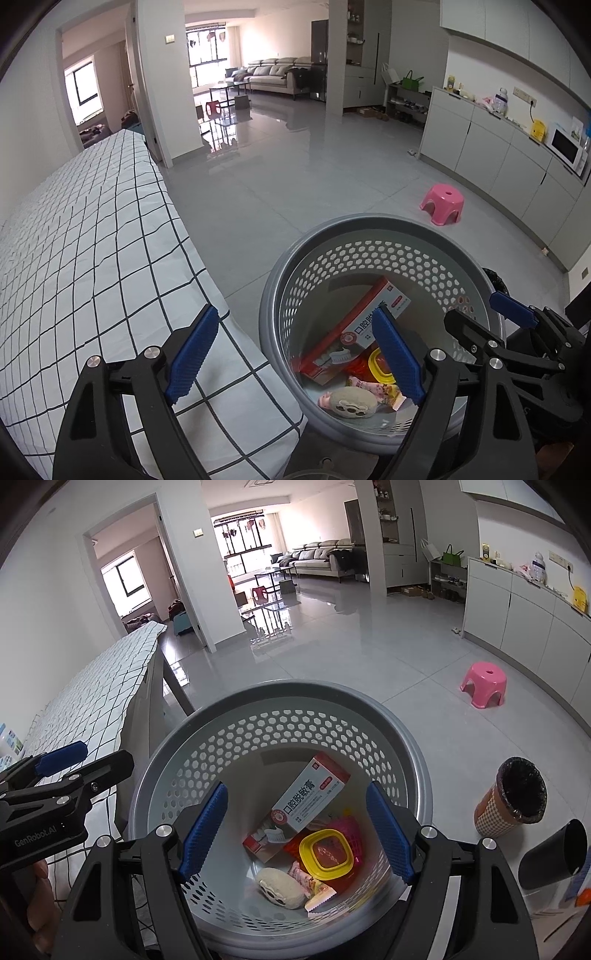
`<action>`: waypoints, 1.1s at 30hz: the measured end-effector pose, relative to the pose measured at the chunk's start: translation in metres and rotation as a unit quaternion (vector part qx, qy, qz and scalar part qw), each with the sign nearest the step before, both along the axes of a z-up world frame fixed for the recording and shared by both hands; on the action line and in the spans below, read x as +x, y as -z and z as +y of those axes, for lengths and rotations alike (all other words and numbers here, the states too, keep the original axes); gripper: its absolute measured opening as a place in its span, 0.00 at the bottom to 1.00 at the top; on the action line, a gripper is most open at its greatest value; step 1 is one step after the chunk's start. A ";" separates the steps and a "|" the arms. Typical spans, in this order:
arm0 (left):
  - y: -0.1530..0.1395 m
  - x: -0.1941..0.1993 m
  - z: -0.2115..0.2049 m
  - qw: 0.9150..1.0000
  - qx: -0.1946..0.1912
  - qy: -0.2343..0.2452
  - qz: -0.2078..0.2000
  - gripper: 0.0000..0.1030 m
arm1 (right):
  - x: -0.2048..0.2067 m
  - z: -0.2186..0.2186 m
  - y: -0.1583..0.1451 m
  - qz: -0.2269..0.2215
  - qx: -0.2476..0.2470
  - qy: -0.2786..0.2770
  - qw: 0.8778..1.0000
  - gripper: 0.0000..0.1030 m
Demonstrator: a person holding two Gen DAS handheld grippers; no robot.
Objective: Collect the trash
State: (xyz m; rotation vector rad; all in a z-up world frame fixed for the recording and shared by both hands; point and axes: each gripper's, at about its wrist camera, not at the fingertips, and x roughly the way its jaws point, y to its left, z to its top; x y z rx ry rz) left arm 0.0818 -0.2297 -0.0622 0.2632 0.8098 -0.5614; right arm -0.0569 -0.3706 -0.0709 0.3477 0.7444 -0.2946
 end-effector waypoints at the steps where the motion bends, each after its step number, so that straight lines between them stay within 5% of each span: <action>1: 0.000 0.000 0.001 1.000 0.000 -0.001 -0.001 0.83 | 0.000 0.000 0.000 0.000 0.000 0.000 1.000 0.72; 11: -0.004 -0.001 0.007 1.000 0.003 -0.010 -0.011 0.92 | 0.000 0.003 -0.001 0.001 -0.001 -0.001 1.000 0.72; 33: -0.002 -0.002 -0.002 1.000 0.012 0.005 -0.014 0.93 | -0.013 0.001 -0.004 0.005 -0.005 0.028 1.000 0.72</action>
